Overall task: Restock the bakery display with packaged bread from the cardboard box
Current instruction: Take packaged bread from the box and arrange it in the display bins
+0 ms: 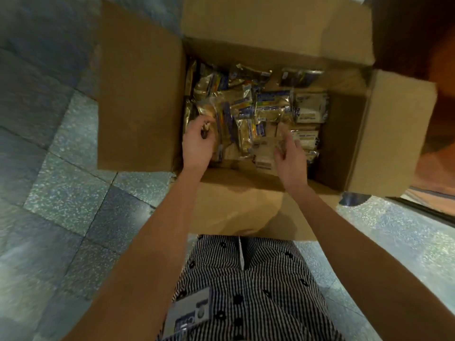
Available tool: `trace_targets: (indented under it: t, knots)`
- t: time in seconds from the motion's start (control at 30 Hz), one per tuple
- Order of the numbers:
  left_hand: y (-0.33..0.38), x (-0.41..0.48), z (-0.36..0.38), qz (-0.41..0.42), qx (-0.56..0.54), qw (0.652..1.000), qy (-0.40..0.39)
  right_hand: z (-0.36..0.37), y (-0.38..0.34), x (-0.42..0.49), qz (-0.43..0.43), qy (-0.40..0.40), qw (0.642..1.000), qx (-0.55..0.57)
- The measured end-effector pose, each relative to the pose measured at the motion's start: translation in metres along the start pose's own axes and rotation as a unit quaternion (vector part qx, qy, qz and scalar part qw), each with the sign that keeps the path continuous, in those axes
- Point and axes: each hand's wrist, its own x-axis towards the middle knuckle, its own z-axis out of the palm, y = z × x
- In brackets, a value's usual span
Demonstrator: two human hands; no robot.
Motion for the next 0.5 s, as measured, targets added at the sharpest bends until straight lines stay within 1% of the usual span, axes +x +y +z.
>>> trace_targets:
  t: [0.03,0.1,0.23,0.33,0.43,0.5]
  knots:
    - [0.008,-0.006,-0.009,0.007,-0.019,1.0,0.006,-0.007,-0.01,-0.007,0.015,0.025,0.999,0.037]
    - [0.023,-0.02,-0.026,0.01,-0.058,0.998,0.02,-0.018,-0.027,-0.018,0.019,0.067,0.993,0.093]
    - [0.044,-0.051,-0.054,0.024,-0.102,0.993,0.048,-0.038,-0.056,-0.041,-0.043,0.119,0.974,0.186]
    - [0.049,-0.078,-0.071,0.025,-0.115,0.99,0.081,-0.06,-0.08,-0.058,-0.034,0.119,0.965,0.233]
    - [0.049,-0.105,-0.083,0.019,-0.121,0.984,0.129,-0.078,-0.093,-0.073,-0.07,0.122,0.963,0.228]
    - [0.053,-0.128,-0.09,0.019,-0.132,0.978,0.163,-0.087,-0.098,-0.08,-0.084,0.108,0.964,0.23]
